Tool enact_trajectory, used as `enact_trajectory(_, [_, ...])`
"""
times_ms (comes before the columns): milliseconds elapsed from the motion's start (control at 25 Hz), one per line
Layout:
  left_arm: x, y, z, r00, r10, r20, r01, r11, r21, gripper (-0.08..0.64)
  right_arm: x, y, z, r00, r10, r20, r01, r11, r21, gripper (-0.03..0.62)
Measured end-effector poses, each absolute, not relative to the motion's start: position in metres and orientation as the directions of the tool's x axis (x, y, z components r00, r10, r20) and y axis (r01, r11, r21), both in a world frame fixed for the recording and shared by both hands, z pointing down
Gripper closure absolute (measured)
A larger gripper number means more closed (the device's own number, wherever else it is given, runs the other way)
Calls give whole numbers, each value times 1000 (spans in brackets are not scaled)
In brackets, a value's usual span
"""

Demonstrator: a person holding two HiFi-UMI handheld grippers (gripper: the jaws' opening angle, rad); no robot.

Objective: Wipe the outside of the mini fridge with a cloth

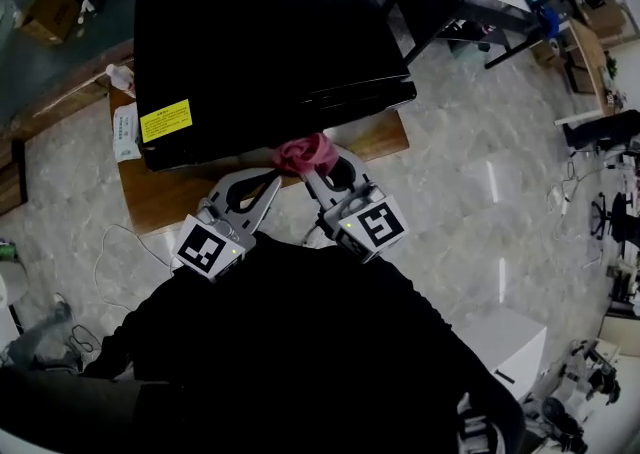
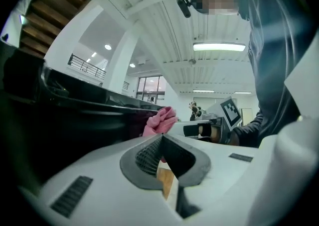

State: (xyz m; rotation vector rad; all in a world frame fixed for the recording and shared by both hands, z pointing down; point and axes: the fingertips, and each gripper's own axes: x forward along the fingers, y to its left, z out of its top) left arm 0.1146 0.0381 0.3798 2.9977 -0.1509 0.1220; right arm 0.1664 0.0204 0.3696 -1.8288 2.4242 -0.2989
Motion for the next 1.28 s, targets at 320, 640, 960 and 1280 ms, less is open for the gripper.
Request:
enact_trajectory(320, [192, 59, 374, 979, -190, 70, -195, -979, 66, 558, 267, 47, 381, -296, -955, 16, -931, 285, -226, 505])
enact_trajectory(640, [224, 82, 380, 958, -267, 106, -274, -960, 63, 558, 327, 53, 385, -314, -949, 37, -941, 306, -146, 505])
enact_trajectory(960, [209, 89, 381, 943, -306, 128, -316, -946, 66, 558, 347, 59, 394, -253, -967, 36, -951, 241, -195, 505])
enact_trajectory(1280, [137, 70, 418, 912, -381, 156, -396, -915, 81, 558, 250, 92, 425, -343, -935, 96, -927, 319, -198, 503])
